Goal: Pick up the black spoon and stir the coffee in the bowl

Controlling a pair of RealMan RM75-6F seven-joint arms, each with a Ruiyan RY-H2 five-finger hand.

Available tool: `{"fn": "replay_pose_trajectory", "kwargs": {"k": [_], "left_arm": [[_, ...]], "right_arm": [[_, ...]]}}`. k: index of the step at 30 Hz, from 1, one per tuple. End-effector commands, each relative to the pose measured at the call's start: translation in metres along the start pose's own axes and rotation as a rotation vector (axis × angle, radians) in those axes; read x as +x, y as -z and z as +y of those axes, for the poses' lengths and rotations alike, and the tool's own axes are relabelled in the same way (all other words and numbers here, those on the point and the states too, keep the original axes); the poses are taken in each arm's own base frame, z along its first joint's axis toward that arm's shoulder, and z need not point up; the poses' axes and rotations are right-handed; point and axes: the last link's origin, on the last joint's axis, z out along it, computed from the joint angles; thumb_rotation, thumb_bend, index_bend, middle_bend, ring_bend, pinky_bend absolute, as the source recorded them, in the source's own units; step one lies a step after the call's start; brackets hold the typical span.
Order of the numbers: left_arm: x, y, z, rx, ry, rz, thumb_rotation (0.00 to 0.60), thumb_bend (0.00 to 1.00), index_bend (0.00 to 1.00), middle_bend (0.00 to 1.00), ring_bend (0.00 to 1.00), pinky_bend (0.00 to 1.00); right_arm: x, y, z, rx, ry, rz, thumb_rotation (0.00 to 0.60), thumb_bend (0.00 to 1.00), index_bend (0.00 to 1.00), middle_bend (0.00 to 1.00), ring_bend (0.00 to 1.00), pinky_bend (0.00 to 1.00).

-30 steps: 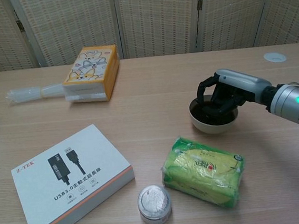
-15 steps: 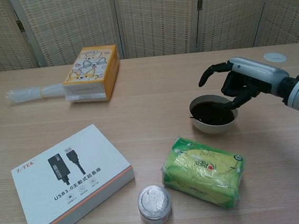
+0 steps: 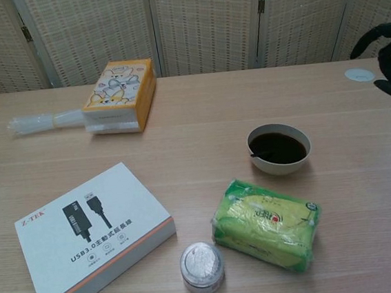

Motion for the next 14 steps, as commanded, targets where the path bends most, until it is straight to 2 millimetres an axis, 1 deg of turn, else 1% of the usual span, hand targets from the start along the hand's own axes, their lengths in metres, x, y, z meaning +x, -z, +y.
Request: {"fn": "replay_pose_trajectory", "kwargs": {"k": [1, 4, 5, 9, 12, 14], "left_arm": [[-0.001, -0.002, 0.004, -0.015, 0.004, -0.001, 0.600, 0.26, 0.21, 0.19, 0.15, 0.17], [-0.004, -0.006, 0.011, -0.038, 0.011, -0.005, 0.600, 0.26, 0.21, 0.19, 0.15, 0.17], [-0.004, -0.008, 0.013, -0.045, 0.013, -0.005, 0.600, 0.26, 0.21, 0.19, 0.15, 0.17], [-0.005, -0.011, 0.022, -0.071, 0.020, 0.003, 0.600, 0.26, 0.21, 0.19, 0.15, 0.17], [-0.006, -0.012, 0.028, -0.081, 0.026, 0.016, 0.600, 0.26, 0.20, 0.18, 0.15, 0.17], [-0.008, -0.012, 0.030, -0.085, 0.027, 0.013, 0.600, 0.26, 0.20, 0.18, 0.15, 0.17]], "right_arm": [[0.021, 0.045, 0.016, -0.080, 0.073, 0.015, 0.600, 0.36, 0.28, 0.39, 0.44, 0.63], [0.028, 0.069, 0.020, -0.118, 0.065, -0.001, 0.600, 0.33, 0.17, 0.24, 0.26, 0.35], [0.030, 0.075, 0.021, -0.128, 0.062, -0.004, 0.600, 0.32, 0.14, 0.20, 0.20, 0.28], [0.040, 0.102, 0.025, -0.182, 0.055, -0.009, 0.600, 0.30, 0.07, 0.12, 0.08, 0.14], [0.046, 0.120, 0.027, -0.226, 0.053, -0.015, 0.600, 0.28, 0.04, 0.09, 0.03, 0.07], [0.048, 0.130, 0.028, -0.250, 0.059, -0.027, 0.600, 0.27, 0.02, 0.07, 0.02, 0.05]]}}
